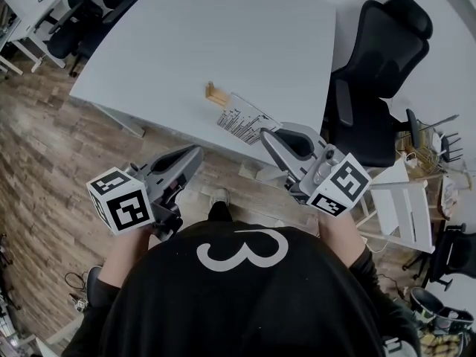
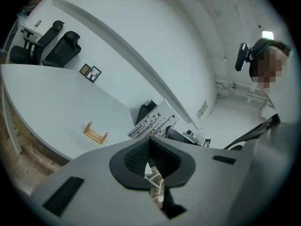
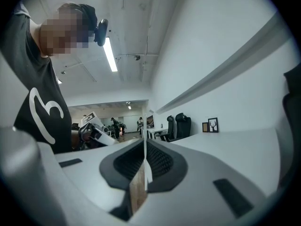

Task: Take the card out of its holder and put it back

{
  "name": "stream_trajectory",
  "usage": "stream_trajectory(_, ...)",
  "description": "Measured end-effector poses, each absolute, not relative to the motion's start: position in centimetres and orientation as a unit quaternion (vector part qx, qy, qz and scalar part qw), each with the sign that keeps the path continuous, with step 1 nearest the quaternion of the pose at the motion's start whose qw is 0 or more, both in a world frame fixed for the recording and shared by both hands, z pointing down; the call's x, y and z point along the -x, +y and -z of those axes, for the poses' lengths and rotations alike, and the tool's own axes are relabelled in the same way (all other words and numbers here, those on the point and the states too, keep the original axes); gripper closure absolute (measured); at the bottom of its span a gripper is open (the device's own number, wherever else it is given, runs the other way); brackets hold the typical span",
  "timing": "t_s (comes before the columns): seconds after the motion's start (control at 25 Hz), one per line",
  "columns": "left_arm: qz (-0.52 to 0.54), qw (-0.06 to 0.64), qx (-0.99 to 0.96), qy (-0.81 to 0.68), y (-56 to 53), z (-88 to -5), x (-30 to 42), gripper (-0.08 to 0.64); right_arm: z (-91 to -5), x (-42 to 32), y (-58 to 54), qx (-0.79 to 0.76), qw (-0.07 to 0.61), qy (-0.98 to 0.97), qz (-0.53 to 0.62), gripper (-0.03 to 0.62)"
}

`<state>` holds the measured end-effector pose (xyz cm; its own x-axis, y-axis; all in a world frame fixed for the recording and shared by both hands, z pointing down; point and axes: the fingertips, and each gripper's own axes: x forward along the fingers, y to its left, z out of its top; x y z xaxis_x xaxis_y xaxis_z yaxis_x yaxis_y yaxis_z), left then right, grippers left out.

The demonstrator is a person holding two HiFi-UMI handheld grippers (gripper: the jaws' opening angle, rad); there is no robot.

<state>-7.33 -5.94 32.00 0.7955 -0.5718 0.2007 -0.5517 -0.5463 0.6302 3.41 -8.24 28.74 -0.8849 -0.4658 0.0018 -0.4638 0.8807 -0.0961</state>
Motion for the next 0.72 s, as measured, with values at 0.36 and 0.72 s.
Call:
stream_trajectory(0.36,0.0,0.316,-0.896,-0.312,-4.1,-30.1,6.0,0.549,-27.1,-4.8,-6.4,0.244,0.023,0.969,0.035,0.572)
stream_trajectory(0.72,0.007,0.314,-0.896,-0.313,-3.6,-29.7,5.8,0.549,-26.7,-5.0,-5.6,0.245,0.025,0.969,0.031,0.572)
